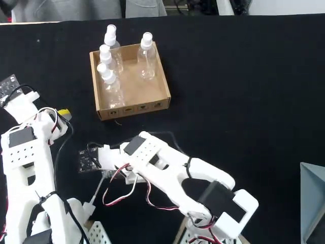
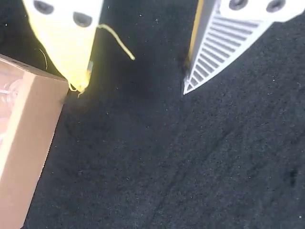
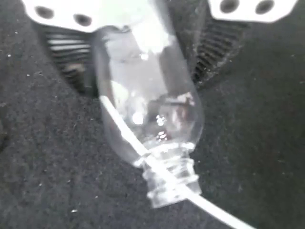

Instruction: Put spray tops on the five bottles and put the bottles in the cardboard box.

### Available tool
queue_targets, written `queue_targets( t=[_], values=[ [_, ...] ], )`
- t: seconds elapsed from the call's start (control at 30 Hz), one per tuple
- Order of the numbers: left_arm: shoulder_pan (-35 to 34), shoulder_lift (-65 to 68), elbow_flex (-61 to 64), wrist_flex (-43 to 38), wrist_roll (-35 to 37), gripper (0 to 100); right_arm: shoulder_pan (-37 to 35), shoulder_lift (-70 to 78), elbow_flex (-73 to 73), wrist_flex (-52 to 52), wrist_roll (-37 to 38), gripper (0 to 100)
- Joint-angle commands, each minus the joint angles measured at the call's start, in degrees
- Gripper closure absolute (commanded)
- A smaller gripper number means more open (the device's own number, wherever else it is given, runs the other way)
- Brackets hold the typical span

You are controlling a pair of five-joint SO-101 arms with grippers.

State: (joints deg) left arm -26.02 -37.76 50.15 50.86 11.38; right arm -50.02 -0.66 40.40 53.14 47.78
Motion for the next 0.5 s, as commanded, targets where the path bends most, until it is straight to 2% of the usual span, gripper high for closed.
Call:
queue_targets(
  t=[0.0,0.47],
  values=[
    [-1.1,-2.37,-1.36,-1.14,0.35,71,1.58,-0.22,-4.0,0.62,0.44,84.8],
    [-1.54,-2.37,-1.45,-1.41,0.35,71,10.73,-0.22,-4.18,1.76,0.53,85.0]
  ],
)
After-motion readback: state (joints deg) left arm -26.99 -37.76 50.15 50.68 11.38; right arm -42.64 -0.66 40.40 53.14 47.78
